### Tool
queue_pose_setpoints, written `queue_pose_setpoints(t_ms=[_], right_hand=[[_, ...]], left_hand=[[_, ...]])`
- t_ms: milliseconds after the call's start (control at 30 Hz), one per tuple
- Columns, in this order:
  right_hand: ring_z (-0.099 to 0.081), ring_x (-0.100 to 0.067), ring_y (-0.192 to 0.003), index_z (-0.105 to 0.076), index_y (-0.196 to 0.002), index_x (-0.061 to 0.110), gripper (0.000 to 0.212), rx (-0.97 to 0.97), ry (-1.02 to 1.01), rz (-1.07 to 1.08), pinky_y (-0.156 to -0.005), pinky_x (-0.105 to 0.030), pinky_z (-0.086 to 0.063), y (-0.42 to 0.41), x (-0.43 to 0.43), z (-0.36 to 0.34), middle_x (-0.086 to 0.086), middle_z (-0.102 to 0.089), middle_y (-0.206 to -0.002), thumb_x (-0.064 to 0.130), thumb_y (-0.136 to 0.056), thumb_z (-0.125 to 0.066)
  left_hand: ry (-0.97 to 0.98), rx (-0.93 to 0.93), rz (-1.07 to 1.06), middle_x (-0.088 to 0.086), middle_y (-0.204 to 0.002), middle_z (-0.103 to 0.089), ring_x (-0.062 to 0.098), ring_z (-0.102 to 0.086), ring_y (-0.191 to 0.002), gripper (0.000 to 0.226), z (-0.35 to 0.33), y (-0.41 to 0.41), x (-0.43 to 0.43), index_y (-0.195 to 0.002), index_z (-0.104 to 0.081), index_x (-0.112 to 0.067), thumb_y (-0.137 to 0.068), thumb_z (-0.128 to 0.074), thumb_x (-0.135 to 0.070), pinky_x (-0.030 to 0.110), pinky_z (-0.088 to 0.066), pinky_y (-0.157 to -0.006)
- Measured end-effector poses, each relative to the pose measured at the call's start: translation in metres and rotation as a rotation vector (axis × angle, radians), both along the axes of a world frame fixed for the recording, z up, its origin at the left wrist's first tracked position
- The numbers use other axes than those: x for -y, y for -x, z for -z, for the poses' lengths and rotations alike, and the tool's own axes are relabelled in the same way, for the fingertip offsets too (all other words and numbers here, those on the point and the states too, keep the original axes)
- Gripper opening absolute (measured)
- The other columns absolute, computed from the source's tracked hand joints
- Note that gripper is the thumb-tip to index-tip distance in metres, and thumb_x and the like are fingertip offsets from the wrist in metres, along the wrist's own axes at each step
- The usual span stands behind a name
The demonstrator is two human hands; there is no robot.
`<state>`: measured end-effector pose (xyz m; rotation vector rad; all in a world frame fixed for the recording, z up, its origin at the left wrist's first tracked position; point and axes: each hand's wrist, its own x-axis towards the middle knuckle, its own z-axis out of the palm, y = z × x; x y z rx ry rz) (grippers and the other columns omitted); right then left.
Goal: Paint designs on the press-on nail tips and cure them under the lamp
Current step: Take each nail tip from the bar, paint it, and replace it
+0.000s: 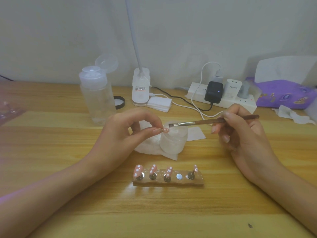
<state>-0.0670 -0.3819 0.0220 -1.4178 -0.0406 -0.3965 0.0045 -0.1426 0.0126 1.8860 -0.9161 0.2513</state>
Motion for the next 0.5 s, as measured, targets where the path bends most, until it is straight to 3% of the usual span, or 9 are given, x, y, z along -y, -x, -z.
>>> queue_pose_setpoints(t_ms=[500], right_hand=[[-0.044, -0.007, -0.048, -0.055, -0.067, 0.028, 0.023, 0.011, 0.043, -0.027, -0.040, -0.014, -0.030, -0.0001, -0.0016, 0.0004, -0.003, -0.069, -0.066, 0.026, -0.089, -0.057]], left_hand=[[-0.015, -0.058, -0.029, -0.027, -0.082, -0.065, 0.004, -0.047, -0.056, 0.006, -0.0013, 0.0028, 0.0027, -0.082, -0.067, -0.028, -0.086, -0.067, -0.033, 0.005, -0.035, -0.058]])
